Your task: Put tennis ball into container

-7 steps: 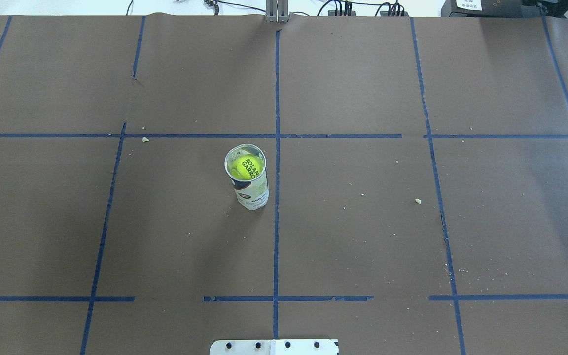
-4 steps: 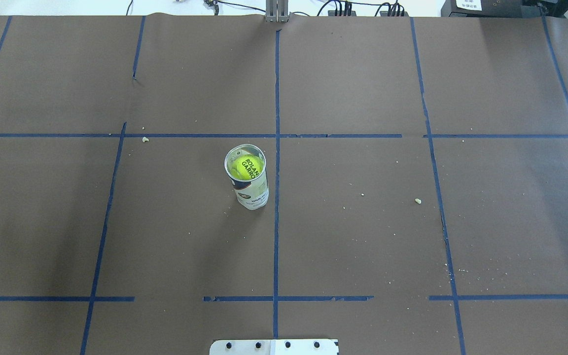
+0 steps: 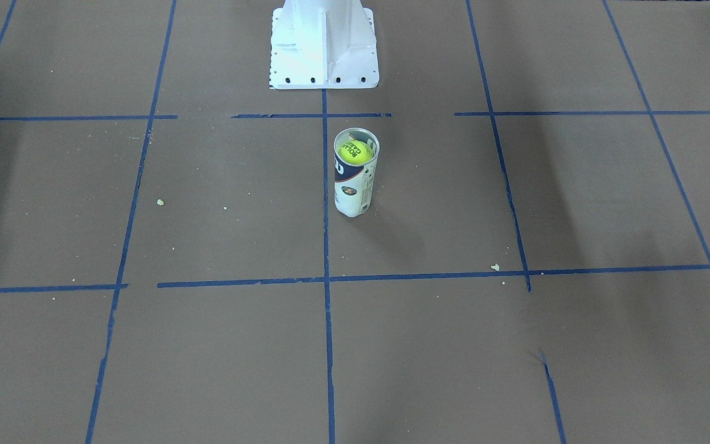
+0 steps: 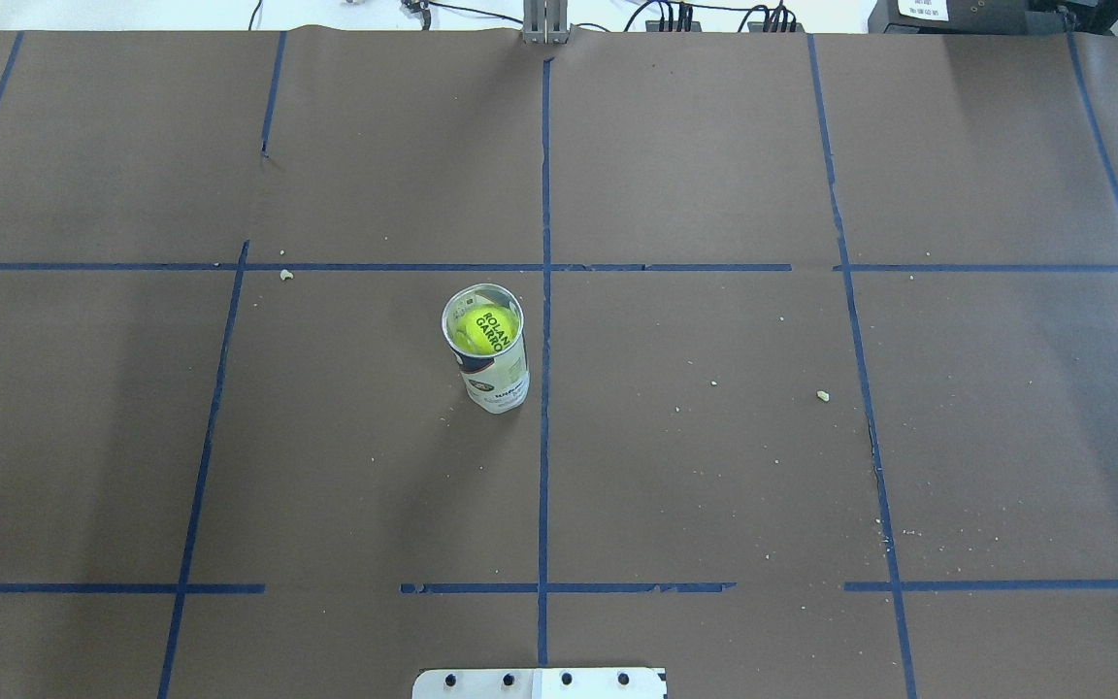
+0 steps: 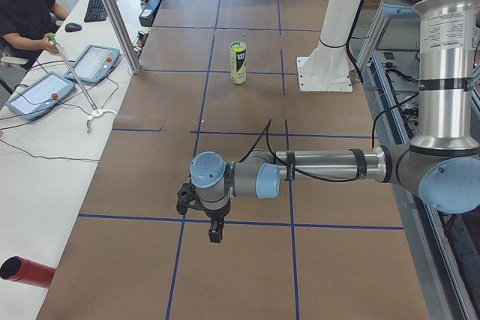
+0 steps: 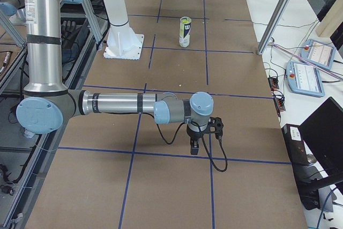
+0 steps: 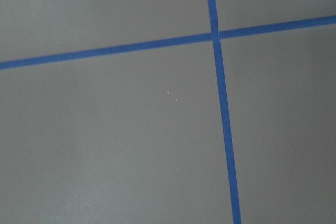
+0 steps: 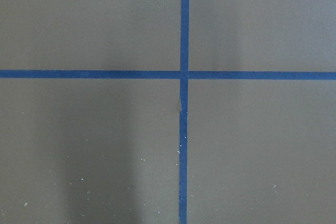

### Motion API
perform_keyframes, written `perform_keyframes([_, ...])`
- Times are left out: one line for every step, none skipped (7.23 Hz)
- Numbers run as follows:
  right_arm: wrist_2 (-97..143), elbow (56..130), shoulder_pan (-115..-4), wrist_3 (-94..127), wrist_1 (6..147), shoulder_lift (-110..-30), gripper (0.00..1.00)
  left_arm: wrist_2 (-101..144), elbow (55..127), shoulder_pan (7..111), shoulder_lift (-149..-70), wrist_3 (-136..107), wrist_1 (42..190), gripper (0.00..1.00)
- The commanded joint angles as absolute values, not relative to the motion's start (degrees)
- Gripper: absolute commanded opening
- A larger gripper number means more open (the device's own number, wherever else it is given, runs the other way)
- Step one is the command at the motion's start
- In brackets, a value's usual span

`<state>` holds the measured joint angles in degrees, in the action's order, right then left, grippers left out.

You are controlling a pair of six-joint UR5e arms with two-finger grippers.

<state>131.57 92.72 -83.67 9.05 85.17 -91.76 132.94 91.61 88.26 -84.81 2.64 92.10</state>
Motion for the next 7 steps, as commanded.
perform_keyframes([131.57,92.72,-83.67,9.05,85.17,-91.76,1.0,135.95,92.63,90.61,-84.73,2.64,89.04,1.0])
perform_keyframes([131.57,92.72,-83.67,9.05,85.17,-91.76,1.0,136.14,92.64,92.27,-85.34,2.64,89.03,1.0])
perform_keyframes([131.57,92.72,-83.67,9.05,85.17,-91.76,1.0,136.23,92.46,92.37,-85.86,2.2,89.12,1.0])
perform_keyframes([131.57,92.72,-83.67,9.05,85.17,-91.76,1.0,136.14,92.9,92.37,-85.96,0.63,89.47,1.0])
perform_keyframes([131.57,92.72,-83.67,9.05,85.17,-91.76,1.0,136.06,92.9,92.29,-85.96,0.79,89.73,1.0])
perform_keyframes([131.57,92.72,-83.67,9.05,85.17,-91.76,1.0,136.05,92.81,92.29,-85.96,0.88,89.91,1.0])
perform_keyframes([131.57,92.72,-83.58,9.05,85.08,-91.76,1.0,136.05,92.55,92.29,-86.13,0.88,90.35,1.0])
